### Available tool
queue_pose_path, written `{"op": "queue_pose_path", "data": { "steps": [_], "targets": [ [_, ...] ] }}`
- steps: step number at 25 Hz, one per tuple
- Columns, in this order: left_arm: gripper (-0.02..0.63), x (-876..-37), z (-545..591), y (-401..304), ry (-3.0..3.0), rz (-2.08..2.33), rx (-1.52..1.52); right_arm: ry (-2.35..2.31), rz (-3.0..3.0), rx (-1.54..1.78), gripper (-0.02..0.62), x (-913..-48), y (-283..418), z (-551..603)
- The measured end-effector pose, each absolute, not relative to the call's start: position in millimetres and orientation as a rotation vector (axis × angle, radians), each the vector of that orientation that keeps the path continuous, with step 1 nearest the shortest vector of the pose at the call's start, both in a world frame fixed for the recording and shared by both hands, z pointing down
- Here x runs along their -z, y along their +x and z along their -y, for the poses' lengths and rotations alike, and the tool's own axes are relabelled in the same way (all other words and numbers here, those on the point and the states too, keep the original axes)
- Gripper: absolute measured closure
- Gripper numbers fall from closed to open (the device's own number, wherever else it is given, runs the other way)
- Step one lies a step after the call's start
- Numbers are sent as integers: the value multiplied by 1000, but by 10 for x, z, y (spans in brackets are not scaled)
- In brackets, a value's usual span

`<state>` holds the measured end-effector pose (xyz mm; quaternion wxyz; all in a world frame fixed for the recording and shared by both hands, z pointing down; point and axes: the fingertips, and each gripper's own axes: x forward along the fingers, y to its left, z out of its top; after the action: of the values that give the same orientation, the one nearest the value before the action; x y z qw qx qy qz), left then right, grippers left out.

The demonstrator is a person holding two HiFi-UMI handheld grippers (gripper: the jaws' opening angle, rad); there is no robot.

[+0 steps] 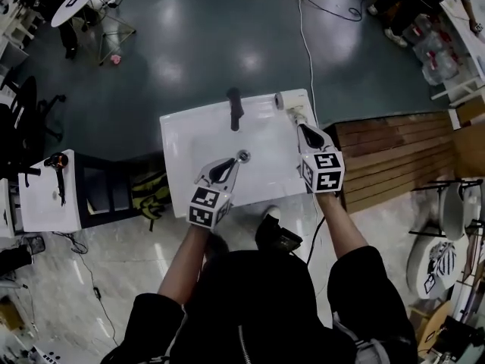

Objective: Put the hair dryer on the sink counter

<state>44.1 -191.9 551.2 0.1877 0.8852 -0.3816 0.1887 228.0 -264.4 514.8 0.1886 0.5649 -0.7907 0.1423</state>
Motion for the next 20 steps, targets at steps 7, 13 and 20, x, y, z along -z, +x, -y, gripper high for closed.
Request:
{"op": "queue_pose_path", "data": {
  "steps": [7, 13, 20],
  "targets": [
    [578, -5224, 1914, 380, 2551, 1092, -484, 1629, 2253, -347, 589, -4823, 2173, 2445],
    [580, -5088, 1876, 212, 2564, 1119, -450, 1635, 2286, -284, 590, -4582, 2002, 2302],
    [578, -5009, 1837, 72, 2568, 1143, -430, 1604, 2302, -240, 591, -4480, 1804, 2182]
  ]
}}
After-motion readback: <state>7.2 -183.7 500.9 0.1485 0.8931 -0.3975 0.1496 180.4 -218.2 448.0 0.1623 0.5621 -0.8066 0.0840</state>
